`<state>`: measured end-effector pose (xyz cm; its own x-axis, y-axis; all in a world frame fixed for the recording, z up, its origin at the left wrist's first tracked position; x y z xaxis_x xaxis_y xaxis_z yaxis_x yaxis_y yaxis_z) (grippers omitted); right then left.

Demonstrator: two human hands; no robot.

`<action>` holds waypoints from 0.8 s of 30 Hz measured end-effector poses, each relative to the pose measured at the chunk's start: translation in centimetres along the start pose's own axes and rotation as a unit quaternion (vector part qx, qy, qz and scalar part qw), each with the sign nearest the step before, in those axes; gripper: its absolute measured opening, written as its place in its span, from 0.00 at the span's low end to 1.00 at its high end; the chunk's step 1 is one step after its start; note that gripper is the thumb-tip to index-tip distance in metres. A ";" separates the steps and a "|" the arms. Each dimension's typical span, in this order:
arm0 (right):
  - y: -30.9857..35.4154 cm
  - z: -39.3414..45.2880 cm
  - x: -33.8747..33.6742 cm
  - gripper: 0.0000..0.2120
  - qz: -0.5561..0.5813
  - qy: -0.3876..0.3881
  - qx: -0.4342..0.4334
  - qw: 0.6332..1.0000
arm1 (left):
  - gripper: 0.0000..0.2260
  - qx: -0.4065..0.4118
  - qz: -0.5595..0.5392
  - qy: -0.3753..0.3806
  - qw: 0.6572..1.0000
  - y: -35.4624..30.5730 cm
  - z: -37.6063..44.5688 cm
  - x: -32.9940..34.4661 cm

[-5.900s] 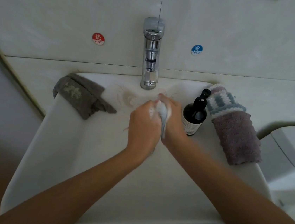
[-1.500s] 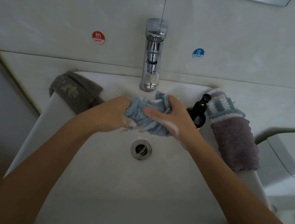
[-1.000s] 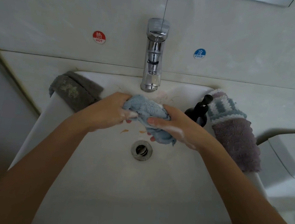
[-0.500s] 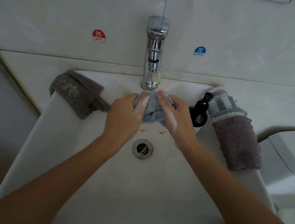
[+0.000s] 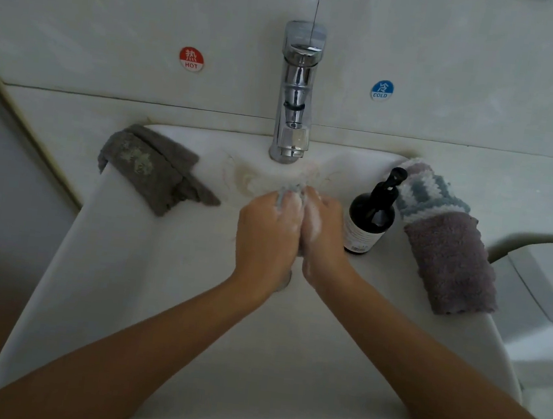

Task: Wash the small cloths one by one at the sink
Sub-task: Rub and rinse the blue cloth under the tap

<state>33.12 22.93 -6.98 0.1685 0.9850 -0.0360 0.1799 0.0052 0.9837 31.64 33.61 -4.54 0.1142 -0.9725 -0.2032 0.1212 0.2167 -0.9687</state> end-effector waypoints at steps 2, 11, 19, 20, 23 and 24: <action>0.4 -0.3 0.3 0.11 0.014 -0.002 -0.012 1.000 | 0.19 -0.012 0.011 0.000 1.000 0.1 2.0 -0.4; 1.2 0.1 -0.4 0.14 0.070 0.016 -0.033 0.997 | 0.16 0.026 -0.001 0.024 0.999 -1.1 -0.4 0.3; 1.4 -0.1 -0.2 0.16 0.022 0.031 -0.062 0.997 | 0.18 0.025 0.038 0.012 0.999 -0.5 -0.1 -0.4; 1.4 0.3 -0.9 0.18 0.038 0.012 -0.052 0.998 | 0.16 0.039 0.035 0.024 0.998 -1.2 -0.9 0.1; 1.6 -0.4 -0.6 0.16 0.018 0.010 -0.089 0.996 | 0.13 0.015 0.047 0.036 0.998 -0.4 1.3 0.3; 1.5 -1.2 0.1 0.16 0.010 0.029 -0.104 0.994 | 0.14 0.000 0.058 0.023 0.998 0.1 2.5 -0.3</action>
<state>32.29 23.26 -5.30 0.1121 0.9936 -0.0111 -0.0291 0.0144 0.9995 34.13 34.10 -4.19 0.0825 -0.9435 -0.3211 0.1094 0.3288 -0.9380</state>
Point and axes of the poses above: each hand's wrist, its own z-axis towards the middle knuckle, its own x-axis out of the palm, y = z × x, the point moved 9 cm from there along z, towards the middle knuckle, and after that the axes turned 7 degrees about y, right-handed, at the moved point
